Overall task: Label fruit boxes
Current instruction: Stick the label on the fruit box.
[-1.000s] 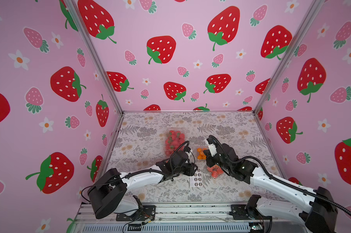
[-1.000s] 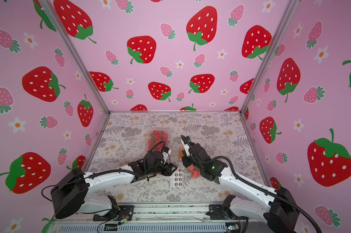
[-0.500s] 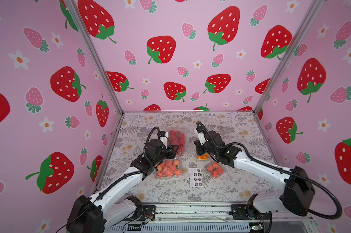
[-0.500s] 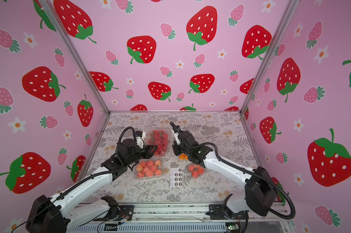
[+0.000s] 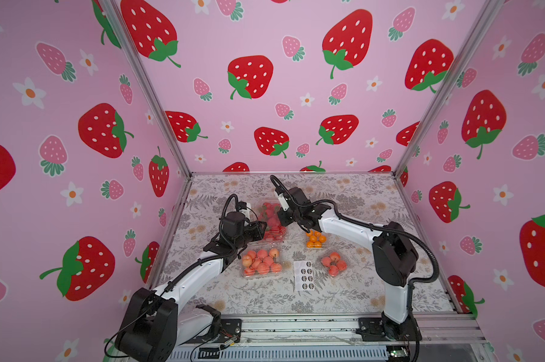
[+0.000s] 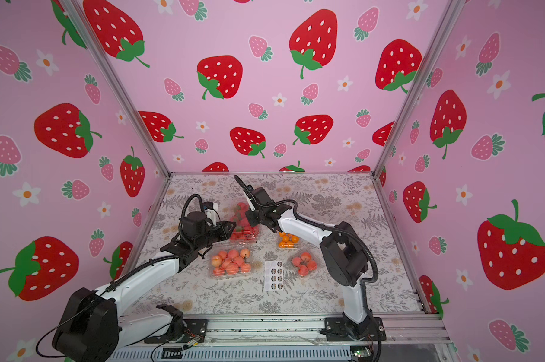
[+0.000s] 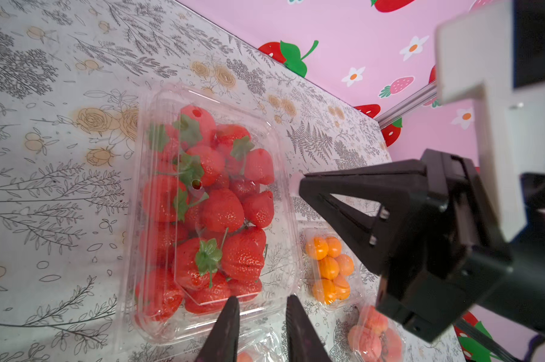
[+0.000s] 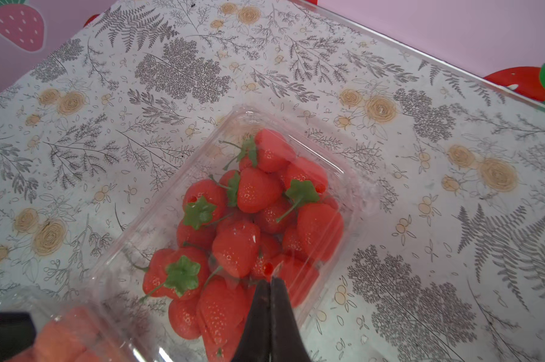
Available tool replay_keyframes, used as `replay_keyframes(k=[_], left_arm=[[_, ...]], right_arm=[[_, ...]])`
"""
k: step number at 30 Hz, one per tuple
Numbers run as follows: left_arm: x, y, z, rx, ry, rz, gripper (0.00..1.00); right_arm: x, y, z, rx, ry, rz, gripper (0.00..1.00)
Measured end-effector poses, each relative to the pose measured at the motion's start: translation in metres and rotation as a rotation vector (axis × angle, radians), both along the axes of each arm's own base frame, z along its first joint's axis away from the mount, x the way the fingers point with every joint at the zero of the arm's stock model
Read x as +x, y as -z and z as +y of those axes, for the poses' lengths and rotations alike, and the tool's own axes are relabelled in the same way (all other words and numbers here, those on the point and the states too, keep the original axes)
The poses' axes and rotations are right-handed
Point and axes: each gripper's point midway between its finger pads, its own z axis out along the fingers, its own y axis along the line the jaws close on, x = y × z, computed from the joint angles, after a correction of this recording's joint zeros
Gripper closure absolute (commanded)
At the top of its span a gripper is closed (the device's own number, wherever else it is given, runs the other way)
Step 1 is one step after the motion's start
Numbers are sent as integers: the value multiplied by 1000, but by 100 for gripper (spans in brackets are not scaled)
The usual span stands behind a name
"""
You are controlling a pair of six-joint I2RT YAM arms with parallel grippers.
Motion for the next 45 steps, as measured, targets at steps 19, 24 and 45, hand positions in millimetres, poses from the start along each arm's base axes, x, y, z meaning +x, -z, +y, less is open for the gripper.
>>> replay_keyframes(k=[19, 24, 45], left_arm=[[-2, 12, -5, -49, 44, 19, 65], [-1, 16, -7, -55, 53, 25, 64], [5, 13, -1, -26, 25, 14, 82]], right_arm=[[-4, 28, 26, 10, -79, 96, 97], [-7, 30, 28, 16, -95, 111, 73], [-3, -13, 19, 87, -122, 56, 86]])
